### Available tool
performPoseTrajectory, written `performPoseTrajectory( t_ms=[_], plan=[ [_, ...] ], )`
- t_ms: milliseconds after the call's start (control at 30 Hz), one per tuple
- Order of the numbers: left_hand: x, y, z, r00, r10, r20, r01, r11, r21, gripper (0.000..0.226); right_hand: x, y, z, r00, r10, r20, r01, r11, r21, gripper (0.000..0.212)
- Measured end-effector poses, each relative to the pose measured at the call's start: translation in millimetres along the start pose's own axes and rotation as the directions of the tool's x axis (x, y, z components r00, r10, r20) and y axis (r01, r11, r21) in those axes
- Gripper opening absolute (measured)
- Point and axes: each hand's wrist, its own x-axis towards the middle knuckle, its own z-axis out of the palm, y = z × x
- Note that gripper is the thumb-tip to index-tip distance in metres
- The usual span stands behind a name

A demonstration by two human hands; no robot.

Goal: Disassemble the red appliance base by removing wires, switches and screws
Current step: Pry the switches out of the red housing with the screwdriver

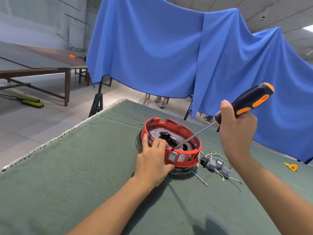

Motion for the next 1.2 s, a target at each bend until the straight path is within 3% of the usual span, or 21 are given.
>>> performPoseTrajectory(
  t_ms=[200, 367, 500, 933, 1033, 1200],
  plan=[
    [0, 0, 1, 1.0, 0.002, -0.005, -0.002, 1.0, 0.001, 0.059, 11, -2, 11, 0.999, -0.024, 0.025, 0.026, 0.997, -0.079, 0.047],
    [0, 0, 2, 1.0, 0.001, -0.016, -0.001, 1.0, 0.006, 0.06, 31, -10, 37, 0.989, -0.027, 0.147, 0.054, 0.982, -0.182, 0.036],
    [0, -1, 2, 0.999, -0.006, -0.031, 0.006, 1.0, -0.006, 0.059, 47, -10, 67, 0.969, 0.012, 0.245, 0.058, 0.96, -0.274, 0.039],
    [3, -6, 4, 0.999, 0.033, -0.036, -0.033, 0.999, 0.001, 0.063, 70, 16, 142, 0.803, 0.259, 0.536, 0.052, 0.867, -0.496, 0.031],
    [3, -8, 4, 0.998, 0.04, -0.047, -0.041, 0.999, -0.015, 0.061, 68, 19, 135, 0.802, 0.267, 0.535, 0.03, 0.876, -0.482, 0.032],
    [4, -7, 4, 0.997, 0.043, -0.066, -0.043, 0.999, -0.002, 0.059, 45, 25, 95, 0.878, 0.136, 0.459, -0.019, 0.968, -0.251, 0.034]
  ],
)
